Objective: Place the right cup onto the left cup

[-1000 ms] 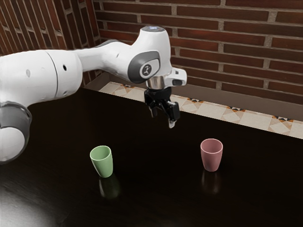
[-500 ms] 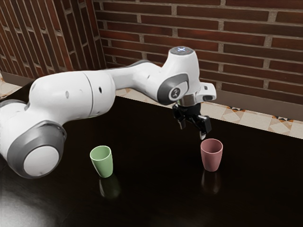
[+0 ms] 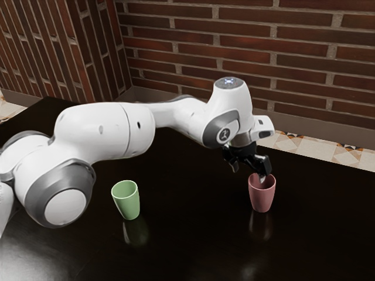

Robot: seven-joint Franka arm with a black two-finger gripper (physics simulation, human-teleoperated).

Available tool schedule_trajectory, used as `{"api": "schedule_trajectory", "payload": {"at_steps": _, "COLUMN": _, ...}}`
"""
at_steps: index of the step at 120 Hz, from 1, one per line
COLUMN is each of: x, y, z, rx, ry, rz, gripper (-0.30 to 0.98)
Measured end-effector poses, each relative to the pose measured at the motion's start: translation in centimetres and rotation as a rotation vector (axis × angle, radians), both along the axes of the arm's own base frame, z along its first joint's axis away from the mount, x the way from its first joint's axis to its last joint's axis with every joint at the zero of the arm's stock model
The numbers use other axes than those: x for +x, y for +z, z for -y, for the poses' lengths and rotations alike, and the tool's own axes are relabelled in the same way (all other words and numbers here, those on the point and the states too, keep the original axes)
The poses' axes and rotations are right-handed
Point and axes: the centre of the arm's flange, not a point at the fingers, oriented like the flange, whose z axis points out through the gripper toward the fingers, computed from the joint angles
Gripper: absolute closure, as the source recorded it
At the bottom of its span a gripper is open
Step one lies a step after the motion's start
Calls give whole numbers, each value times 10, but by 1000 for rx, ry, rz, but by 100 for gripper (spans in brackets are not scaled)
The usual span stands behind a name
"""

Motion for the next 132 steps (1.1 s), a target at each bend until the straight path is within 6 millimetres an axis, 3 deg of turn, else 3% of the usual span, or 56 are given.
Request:
{"api": "schedule_trajectory", "payload": {"at_steps": 29, "x": -1, "y": -18, "z": -1, "rx": 3, "ry": 27, "rz": -16, "gripper": 2}}
{"api": "schedule_trajectory", "payload": {"at_steps": 51, "x": -1, "y": -16, "z": -1, "rx": 4, "ry": 37, "rz": -16, "gripper": 47}}
{"api": "schedule_trajectory", "payload": {"at_steps": 71, "x": -3, "y": -14, "z": 2, "rx": 6, "ry": 38, "rz": -16, "gripper": 67}}
{"api": "schedule_trajectory", "payload": {"at_steps": 107, "x": -6, "y": -9, "z": 8, "rx": -2, "ry": 45, "rz": -15, "gripper": 76}}
{"api": "schedule_trajectory", "payload": {"at_steps": 132, "x": -21, "y": 24, "z": -6, "rx": -5, "ry": 69, "rz": -13, "gripper": 78}}
